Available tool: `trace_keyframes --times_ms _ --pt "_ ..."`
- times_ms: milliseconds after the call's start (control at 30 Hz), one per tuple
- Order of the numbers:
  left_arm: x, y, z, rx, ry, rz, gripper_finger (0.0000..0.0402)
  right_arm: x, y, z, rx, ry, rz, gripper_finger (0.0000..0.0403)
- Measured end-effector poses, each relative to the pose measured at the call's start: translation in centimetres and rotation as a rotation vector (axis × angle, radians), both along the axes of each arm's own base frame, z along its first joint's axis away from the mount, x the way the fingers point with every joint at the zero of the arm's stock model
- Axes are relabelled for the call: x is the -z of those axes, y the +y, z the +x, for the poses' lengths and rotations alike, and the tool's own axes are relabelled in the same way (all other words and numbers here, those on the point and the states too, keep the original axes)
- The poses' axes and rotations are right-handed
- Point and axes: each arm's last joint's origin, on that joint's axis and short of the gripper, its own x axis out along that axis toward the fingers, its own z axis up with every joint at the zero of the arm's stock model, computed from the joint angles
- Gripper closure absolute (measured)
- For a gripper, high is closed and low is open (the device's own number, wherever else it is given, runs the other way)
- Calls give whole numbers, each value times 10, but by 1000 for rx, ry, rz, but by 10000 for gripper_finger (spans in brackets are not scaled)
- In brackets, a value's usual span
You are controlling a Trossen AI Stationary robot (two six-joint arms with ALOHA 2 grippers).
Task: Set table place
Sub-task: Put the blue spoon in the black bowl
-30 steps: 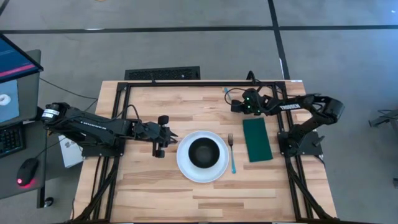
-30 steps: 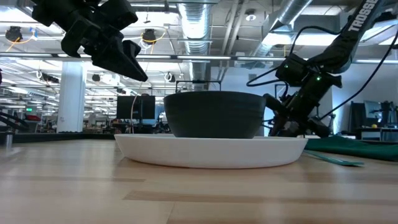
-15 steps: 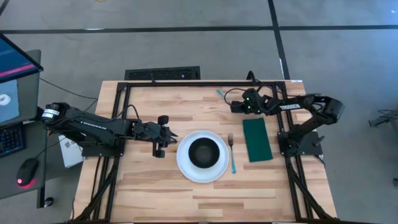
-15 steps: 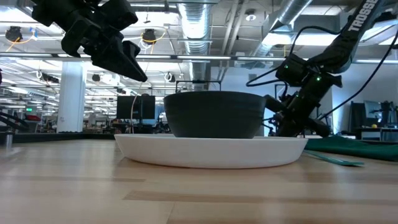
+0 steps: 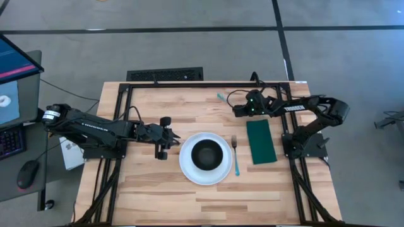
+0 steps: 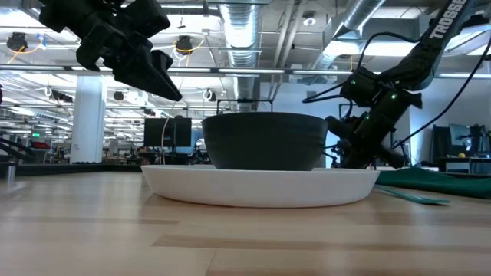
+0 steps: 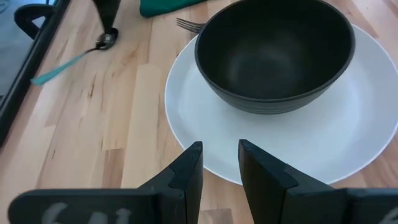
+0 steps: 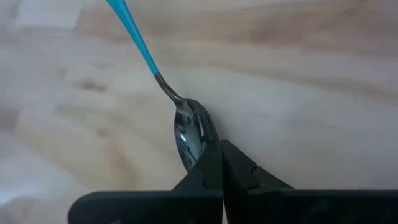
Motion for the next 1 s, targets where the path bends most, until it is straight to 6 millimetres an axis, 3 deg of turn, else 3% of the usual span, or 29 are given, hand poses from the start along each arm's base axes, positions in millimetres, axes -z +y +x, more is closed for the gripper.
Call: trace_keyframes --times_ms 300,533,833,1000 --pt "0 3 0 -88 -6 71 307 -5 2 7 -109 -151 90 392" --pt "0 3 0 -93 -5 75 307 -25 3 26 -241 -438 84 392" --pt "1 4 -2 -97 18 82 307 -60 63 80 -532 -556 103 392" --pt "1 4 -2 -97 18 81 307 -83 98 104 -633 -440 83 392"
